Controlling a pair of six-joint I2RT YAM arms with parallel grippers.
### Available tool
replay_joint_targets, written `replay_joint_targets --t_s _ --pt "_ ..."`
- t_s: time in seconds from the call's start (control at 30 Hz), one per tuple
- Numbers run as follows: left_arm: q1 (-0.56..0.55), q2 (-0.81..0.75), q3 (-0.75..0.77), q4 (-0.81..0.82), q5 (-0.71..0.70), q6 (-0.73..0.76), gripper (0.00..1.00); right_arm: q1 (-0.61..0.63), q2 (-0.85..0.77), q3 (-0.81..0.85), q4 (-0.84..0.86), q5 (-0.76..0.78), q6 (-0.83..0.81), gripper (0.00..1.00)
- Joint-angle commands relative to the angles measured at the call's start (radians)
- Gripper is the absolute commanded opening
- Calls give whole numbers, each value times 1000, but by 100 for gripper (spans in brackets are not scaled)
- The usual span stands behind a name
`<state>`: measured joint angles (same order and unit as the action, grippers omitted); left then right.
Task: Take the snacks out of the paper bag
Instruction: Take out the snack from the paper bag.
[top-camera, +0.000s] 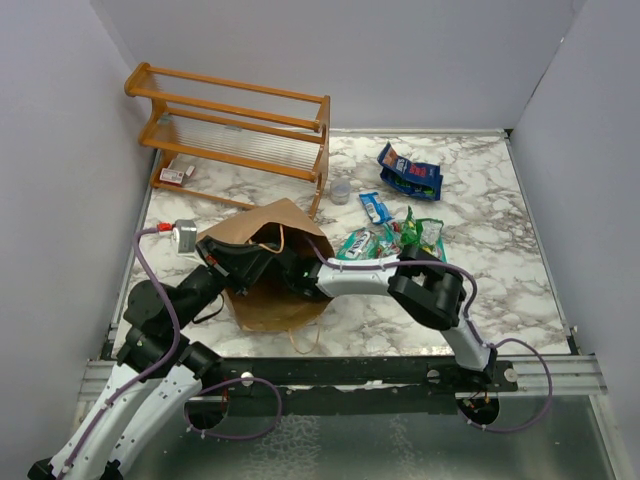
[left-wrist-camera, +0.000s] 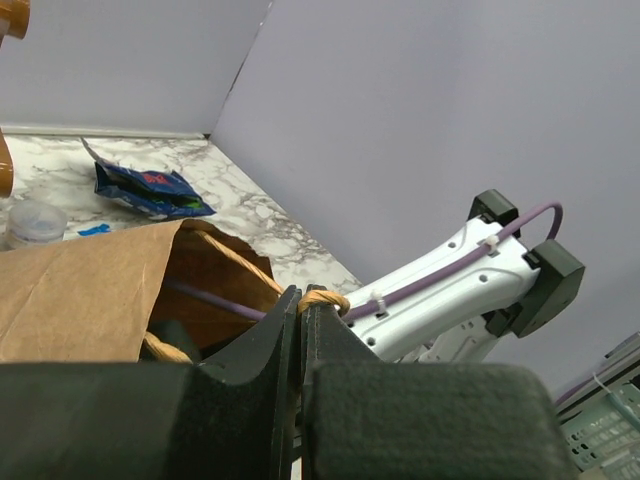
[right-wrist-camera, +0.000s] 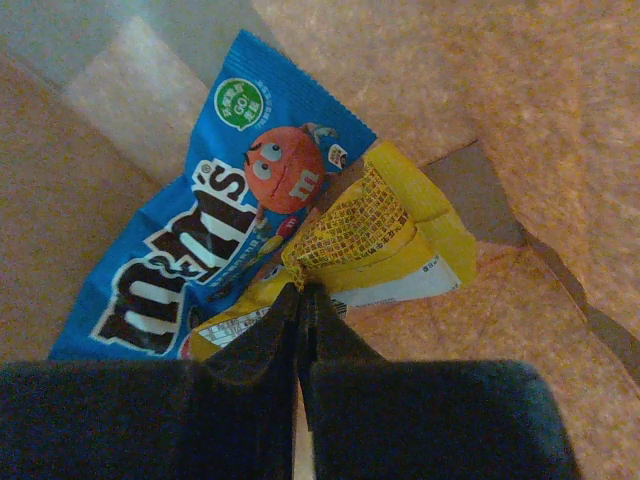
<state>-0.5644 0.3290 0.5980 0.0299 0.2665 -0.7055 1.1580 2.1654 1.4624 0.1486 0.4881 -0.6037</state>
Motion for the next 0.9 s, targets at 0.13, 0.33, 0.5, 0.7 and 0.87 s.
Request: replay_joint_targets --t_s 0.13,0.33,0.5,0.7,0.87 --pt "0 -8 -28 51 -10 2 0 52 -144 -124 74 -45 47 1" --pt "-1 -13 -26 48 -14 -4 0 70 -214 -237 211 -43 22 1" --pt "-1 -35 -5 2 -81 7 0 86 -346 -386 327 -180 2 1" --pt "-1 -49 -3 -4 -142 3 0 105 -473 -476 359 -295 4 1" --pt "-1 -30 9 13 -109 3 0 116 -491 -469 321 -340 16 1"
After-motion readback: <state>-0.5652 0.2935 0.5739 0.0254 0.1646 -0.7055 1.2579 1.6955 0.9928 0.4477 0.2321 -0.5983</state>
